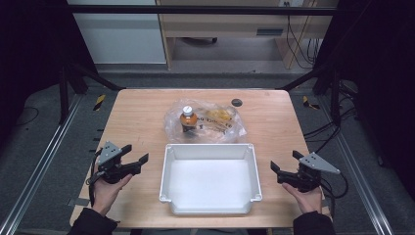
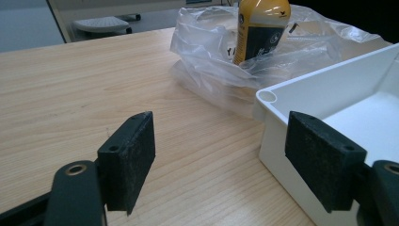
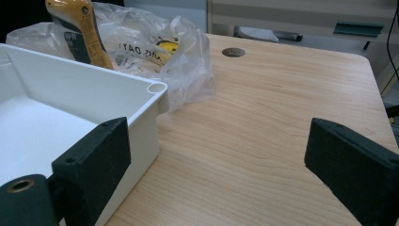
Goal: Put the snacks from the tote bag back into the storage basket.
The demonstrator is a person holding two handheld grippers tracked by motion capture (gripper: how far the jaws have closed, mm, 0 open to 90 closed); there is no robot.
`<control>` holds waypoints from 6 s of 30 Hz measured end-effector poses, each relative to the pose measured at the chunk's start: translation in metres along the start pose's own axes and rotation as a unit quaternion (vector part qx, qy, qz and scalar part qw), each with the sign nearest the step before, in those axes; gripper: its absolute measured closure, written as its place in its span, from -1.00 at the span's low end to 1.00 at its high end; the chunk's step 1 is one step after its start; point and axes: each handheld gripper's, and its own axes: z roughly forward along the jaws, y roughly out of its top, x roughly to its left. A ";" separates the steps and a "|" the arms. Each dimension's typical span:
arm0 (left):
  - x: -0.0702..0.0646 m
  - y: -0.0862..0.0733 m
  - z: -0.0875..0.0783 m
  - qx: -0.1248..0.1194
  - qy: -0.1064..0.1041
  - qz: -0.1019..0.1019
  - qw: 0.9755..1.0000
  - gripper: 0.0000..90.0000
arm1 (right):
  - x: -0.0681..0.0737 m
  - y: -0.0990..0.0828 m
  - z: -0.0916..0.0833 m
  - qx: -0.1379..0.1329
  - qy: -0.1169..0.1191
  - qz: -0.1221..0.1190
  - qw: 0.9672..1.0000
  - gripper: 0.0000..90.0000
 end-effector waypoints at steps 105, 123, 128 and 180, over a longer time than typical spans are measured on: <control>-0.036 0.073 0.054 -0.022 -0.043 0.017 0.999 -0.43 | 0.003 0.003 -0.001 0.001 -0.005 -0.007 1.000 -0.82; -0.038 0.082 0.071 -0.023 -0.037 0.020 0.999 -0.40 | 0.003 0.003 0.001 0.002 -0.002 -0.009 1.000 -0.82; -0.037 0.085 0.076 -0.024 -0.032 0.019 0.999 -0.40 | 0.003 0.003 0.001 0.002 -0.001 -0.010 1.000 -0.82; -0.050 0.113 0.119 -0.024 -0.025 0.031 0.999 -0.30 | 0.003 0.004 0.003 0.001 0.004 -0.005 1.000 -0.83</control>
